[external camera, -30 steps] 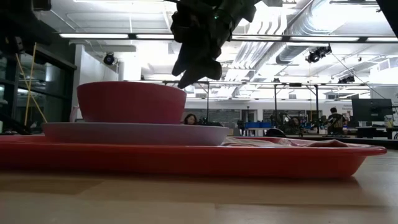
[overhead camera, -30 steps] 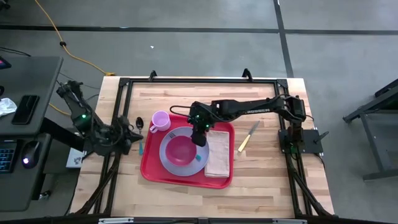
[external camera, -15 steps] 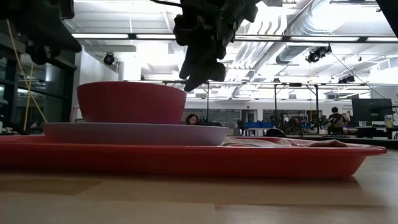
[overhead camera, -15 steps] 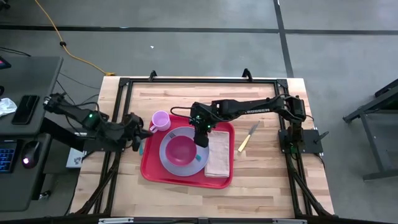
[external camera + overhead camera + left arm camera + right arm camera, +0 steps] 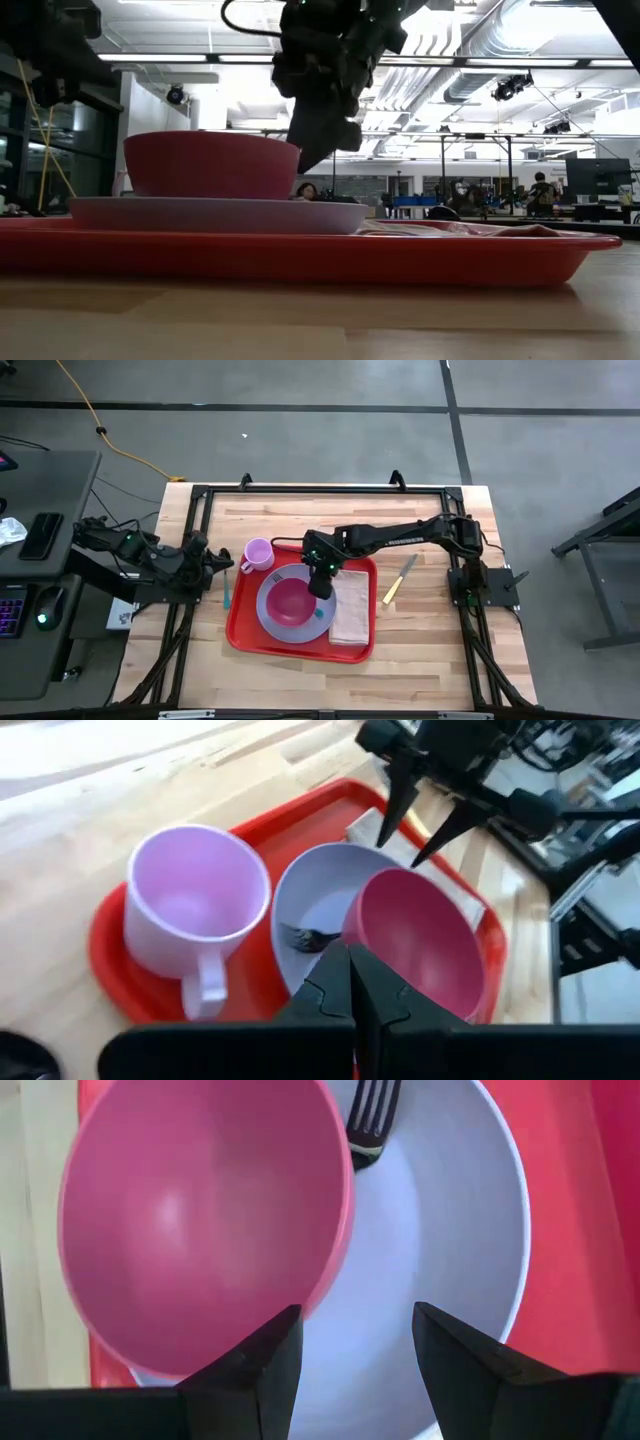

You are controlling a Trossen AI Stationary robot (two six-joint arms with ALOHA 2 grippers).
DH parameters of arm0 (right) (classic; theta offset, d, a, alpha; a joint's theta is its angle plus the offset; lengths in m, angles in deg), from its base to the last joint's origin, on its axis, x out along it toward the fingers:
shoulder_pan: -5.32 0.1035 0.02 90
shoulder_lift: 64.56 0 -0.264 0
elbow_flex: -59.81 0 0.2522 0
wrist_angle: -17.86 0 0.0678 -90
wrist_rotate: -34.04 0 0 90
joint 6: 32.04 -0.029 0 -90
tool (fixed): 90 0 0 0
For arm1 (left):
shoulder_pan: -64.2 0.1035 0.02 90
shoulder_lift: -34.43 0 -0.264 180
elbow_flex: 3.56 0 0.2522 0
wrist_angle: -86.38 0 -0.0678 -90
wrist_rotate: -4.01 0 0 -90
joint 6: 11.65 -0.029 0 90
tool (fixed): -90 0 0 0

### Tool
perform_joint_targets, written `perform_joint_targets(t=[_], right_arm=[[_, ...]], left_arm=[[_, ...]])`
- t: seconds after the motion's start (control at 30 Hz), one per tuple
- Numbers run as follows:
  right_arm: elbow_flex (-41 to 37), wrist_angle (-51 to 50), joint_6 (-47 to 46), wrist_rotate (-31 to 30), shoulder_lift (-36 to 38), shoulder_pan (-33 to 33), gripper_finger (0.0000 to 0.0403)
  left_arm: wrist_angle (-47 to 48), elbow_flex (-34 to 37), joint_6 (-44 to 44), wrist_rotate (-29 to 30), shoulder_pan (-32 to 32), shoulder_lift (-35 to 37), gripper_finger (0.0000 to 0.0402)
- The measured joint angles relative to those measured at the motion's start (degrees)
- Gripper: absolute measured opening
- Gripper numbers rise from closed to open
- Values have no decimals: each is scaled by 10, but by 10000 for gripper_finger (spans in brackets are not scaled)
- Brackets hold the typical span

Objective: Set up tray
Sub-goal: Remove the red bowl from the blue plate

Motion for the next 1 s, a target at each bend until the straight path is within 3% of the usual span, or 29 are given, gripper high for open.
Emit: perform_joint_targets(t=[0.33,1.0], right_arm=[[0,31,-24,-6,-4,3,170],[0,35,-32,-45,-27,9,155]], left_arm=[[90,0,44,-3,0,6,21],[84,0,40,-11,0,6,21]])
